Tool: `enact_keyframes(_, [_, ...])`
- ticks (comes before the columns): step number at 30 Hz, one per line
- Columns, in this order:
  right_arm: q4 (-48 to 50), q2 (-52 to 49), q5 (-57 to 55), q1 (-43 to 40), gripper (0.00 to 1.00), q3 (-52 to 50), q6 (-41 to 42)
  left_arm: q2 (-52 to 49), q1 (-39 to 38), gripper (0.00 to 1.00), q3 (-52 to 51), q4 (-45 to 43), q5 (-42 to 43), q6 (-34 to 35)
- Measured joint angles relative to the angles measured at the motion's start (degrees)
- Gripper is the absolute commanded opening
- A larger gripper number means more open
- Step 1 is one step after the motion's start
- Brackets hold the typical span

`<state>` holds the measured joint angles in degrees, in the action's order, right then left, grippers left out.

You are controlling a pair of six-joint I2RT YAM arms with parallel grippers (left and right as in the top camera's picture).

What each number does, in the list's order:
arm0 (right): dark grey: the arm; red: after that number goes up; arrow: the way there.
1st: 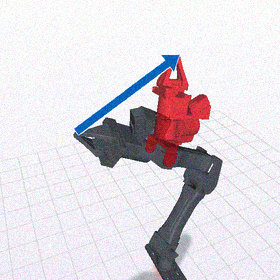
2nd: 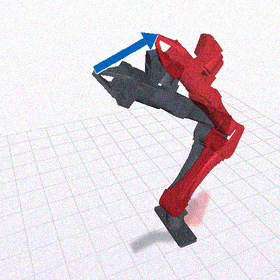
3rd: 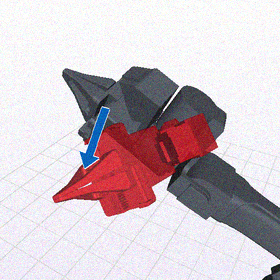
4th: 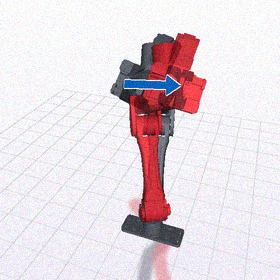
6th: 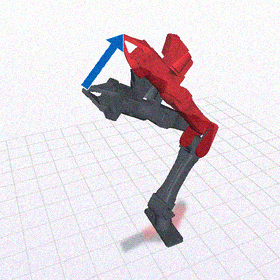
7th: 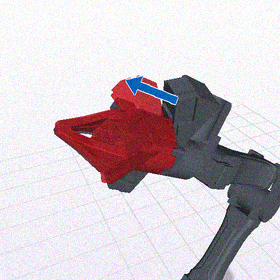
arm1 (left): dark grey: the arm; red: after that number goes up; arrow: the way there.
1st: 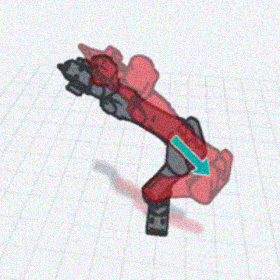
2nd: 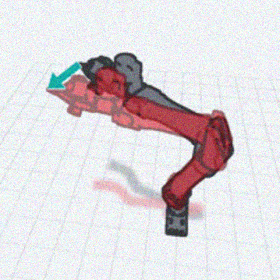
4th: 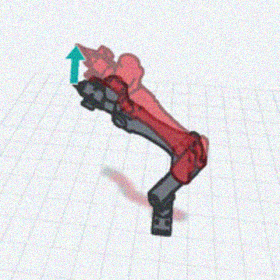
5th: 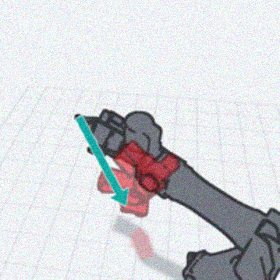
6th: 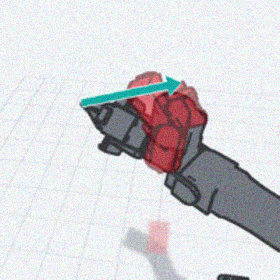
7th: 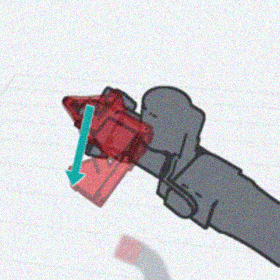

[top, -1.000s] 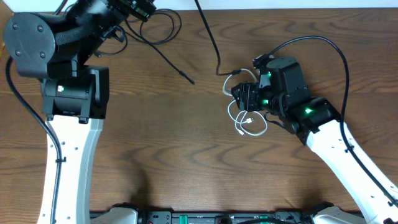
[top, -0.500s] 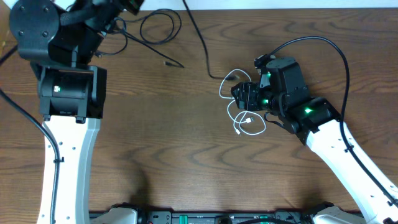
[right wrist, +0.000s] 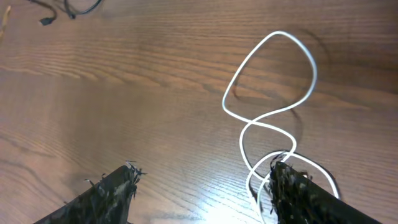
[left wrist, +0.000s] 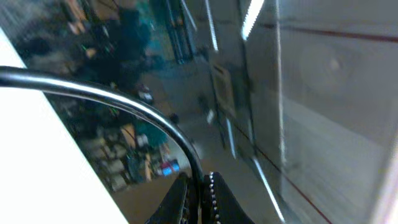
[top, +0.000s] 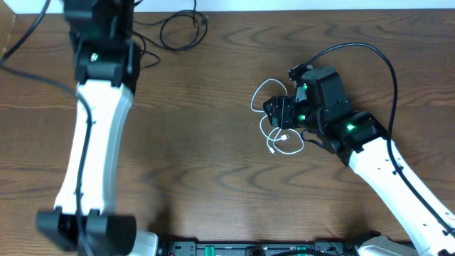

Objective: Untangle cables

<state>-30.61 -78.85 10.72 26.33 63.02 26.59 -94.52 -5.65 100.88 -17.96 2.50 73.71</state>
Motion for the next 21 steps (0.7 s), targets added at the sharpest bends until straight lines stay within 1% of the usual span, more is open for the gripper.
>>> enact_keyframes(3, [0.02,0.0,0.07,0.94,0.67,0.0,0.13,-6.43,0.0,0.08,6.36,1.25,-2.05,-0.46])
enact_keyframes(5, [-0.02,0.0,0.11,1.44,0.67,0.0,0.22,-10.49,0.04,0.08,11.5,3.91,-2.93,-0.98])
enact_keyframes(8, [0.0,0.0,0.13,2.32,0.67,0.0,0.39,-16.94,0.22,0.08,21.59,10.99,-3.41,-4.72])
enact_keyframes(11, [0.0,0.0,0.17,2.89,0.67,0.0,0.42,-22.16,0.63,0.08,29.24,14.49,-3.96,-9.7])
enact_keyframes(14, [0.02,-0.02,0.17,2.89,0.67,-0.02,0.42,-25.31,1.2,0.08,32.09,15.15,-4.15,-14.05])
enact_keyframes(17, [0.0,-0.02,0.17,2.89,0.67,0.0,0.42,-27.69,2.47,0.08,32.48,16.44,-4.17,-17.29])
enact_keyframes(21, [-0.02,-0.02,0.15,2.89,0.67,0.0,0.42,-31.04,4.9,0.08,32.54,17.86,-4.22,-19.26])
